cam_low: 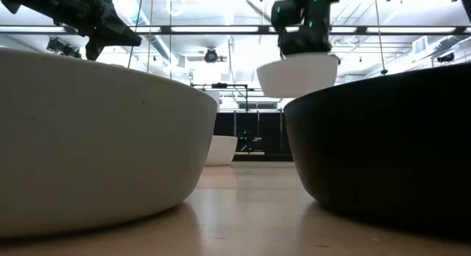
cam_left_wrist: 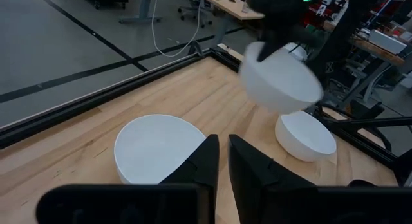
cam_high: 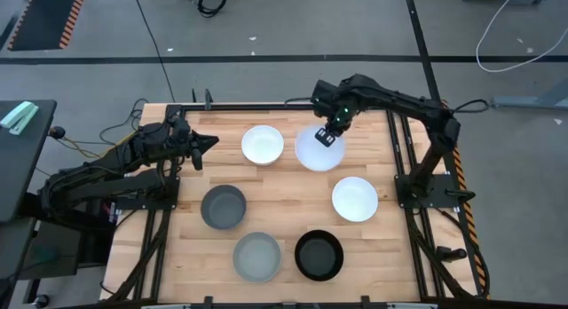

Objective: Nest bowls inside each other
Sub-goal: Stack the top right white bowl on top of the bottom white bowl

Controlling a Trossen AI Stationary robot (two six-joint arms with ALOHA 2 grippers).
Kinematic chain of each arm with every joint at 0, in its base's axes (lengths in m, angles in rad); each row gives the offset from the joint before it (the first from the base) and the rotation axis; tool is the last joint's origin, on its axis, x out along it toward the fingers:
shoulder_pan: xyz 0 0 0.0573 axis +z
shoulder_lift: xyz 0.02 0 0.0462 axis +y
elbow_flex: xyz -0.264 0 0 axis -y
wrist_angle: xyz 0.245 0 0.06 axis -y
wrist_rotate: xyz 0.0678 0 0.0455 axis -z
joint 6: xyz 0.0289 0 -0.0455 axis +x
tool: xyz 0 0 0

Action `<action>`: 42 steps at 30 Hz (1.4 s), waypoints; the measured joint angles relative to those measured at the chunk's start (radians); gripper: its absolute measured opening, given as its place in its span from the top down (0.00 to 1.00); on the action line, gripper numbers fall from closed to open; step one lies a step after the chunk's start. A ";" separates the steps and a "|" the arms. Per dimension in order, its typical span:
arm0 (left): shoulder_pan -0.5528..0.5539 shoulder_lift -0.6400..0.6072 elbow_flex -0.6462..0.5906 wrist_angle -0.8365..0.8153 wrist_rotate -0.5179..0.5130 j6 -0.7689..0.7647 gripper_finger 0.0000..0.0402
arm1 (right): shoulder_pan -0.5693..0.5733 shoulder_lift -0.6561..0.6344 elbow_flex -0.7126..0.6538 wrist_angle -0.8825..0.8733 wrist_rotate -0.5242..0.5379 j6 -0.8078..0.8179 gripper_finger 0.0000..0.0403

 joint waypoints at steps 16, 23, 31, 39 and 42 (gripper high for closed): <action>0.000 0.000 0.000 0.000 0.000 0.006 0.92 | 0.363 -0.313 -0.297 -0.048 0.025 0.485 0.99; 0.000 0.000 0.000 0.000 0.000 0.006 0.91 | 0.420 -0.357 -0.471 0.065 -0.021 0.571 0.99; 0.000 0.000 0.000 -0.001 0.000 -0.010 0.93 | 0.419 -0.379 -0.660 0.240 -0.045 0.581 1.00; 0.000 0.000 0.000 -0.006 0.001 -0.025 0.91 | 0.388 -0.491 -0.827 0.318 -0.046 0.623 1.00; 0.000 0.000 0.000 -0.008 0.000 -0.027 0.92 | 0.384 -0.556 -0.872 0.316 -0.041 0.654 1.00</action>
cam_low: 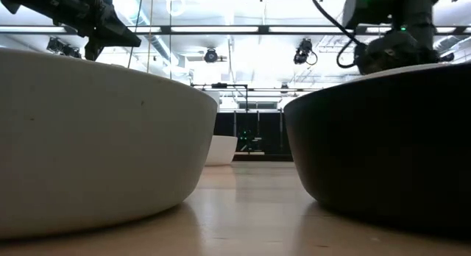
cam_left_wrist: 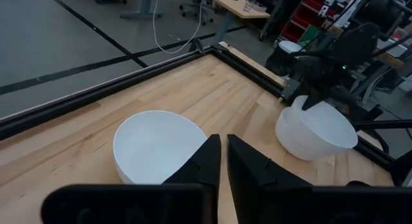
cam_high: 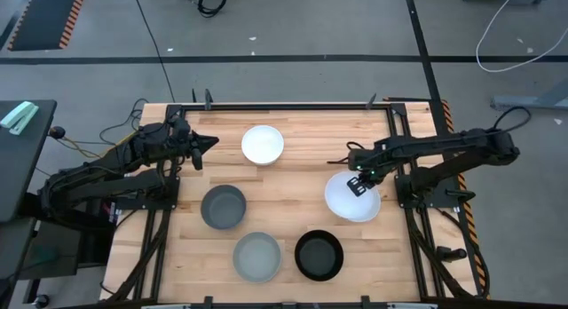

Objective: Nest bowls inside each other
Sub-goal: Stack the top right white bowl on top of the bottom white bowl

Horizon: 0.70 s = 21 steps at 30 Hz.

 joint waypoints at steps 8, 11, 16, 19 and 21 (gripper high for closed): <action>0.000 0.000 0.000 0.001 0.000 -0.001 0.94 | 0.000 -0.117 -0.058 -0.007 0.020 0.050 1.00; 0.000 0.000 0.000 0.000 0.000 -0.008 0.93 | 0.000 -0.127 -0.068 -0.045 0.020 0.051 1.00; 0.000 0.000 0.000 0.001 0.000 -0.023 0.92 | 0.000 -0.125 -0.087 -0.078 0.018 0.046 1.00; 0.000 0.000 0.000 0.001 0.000 -0.023 0.93 | 0.000 -0.126 -0.092 -0.074 0.018 0.043 1.00; 0.000 0.000 0.000 0.001 0.000 -0.023 0.94 | 0.000 -0.126 -0.095 -0.074 0.018 0.043 1.00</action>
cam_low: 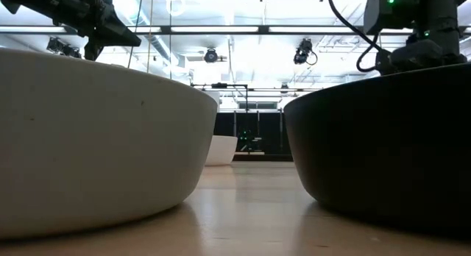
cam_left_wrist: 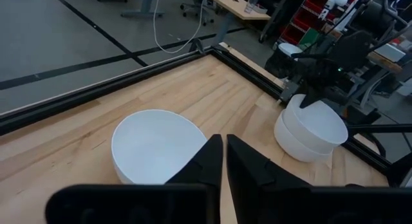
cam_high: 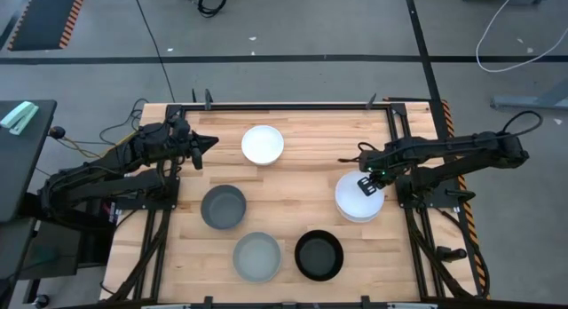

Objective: Nest bowls inside each other
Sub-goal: Stack the top right white bowl on top of the bottom white bowl

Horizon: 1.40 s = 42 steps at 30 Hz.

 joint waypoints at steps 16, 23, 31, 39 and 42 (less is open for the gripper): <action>0.000 0.000 0.000 0.000 0.000 0.001 0.92 | 0.001 0.071 -0.072 0.163 -0.016 0.015 1.00; 0.000 0.000 0.000 0.001 0.000 0.003 0.95 | -0.008 0.194 -0.066 0.381 -0.053 -0.028 1.00; 0.000 0.000 0.000 0.001 0.000 0.002 0.93 | -0.039 0.346 0.039 0.432 -0.050 -0.113 1.00; 0.000 0.000 0.000 0.001 0.000 0.002 0.95 | -0.108 0.543 0.231 0.428 -0.030 -0.265 1.00; 0.000 0.000 0.000 0.001 0.000 -0.003 0.95 | -0.121 0.627 0.320 0.427 -0.027 -0.324 1.00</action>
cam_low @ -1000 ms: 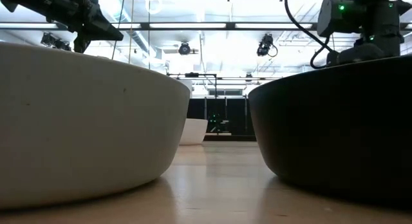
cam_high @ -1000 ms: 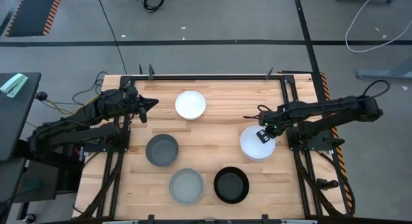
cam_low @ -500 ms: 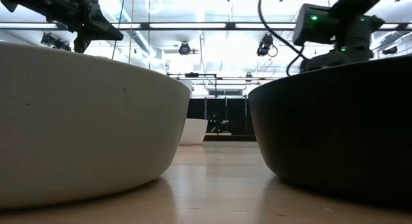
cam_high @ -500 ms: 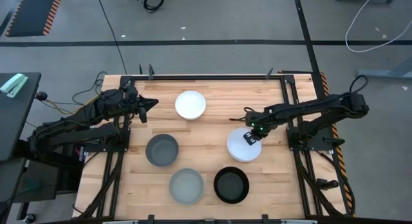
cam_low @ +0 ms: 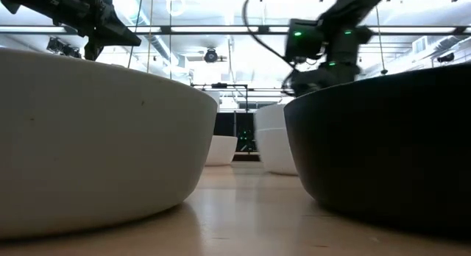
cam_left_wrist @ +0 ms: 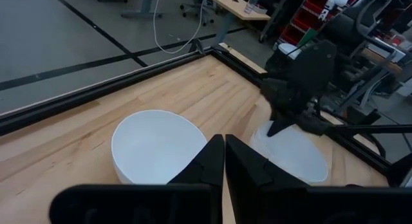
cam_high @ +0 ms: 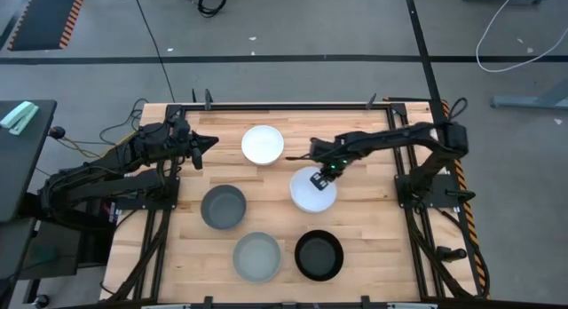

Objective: Nest bowls inside each other
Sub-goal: Stack the top right white bowl on top of the bottom white bowl

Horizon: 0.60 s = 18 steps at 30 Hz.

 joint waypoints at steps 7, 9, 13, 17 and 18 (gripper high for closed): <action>0.000 0.000 0.000 0.000 0.000 -0.021 0.93 | -0.005 0.164 0.205 -0.033 0.020 -0.101 1.00; 0.000 0.000 0.000 0.000 0.000 -0.021 0.93 | 0.001 0.195 0.242 -0.054 0.021 -0.114 1.00; 0.000 0.000 0.000 -0.001 0.000 -0.021 0.92 | 0.023 0.235 0.284 -0.084 0.028 -0.127 1.00; 0.000 0.000 0.000 -0.001 0.000 -0.020 0.94 | 0.050 0.241 0.297 -0.087 0.041 -0.119 1.00; 0.000 0.000 0.000 -0.001 0.000 -0.020 0.94 | 0.054 0.241 0.300 -0.093 0.052 -0.107 1.00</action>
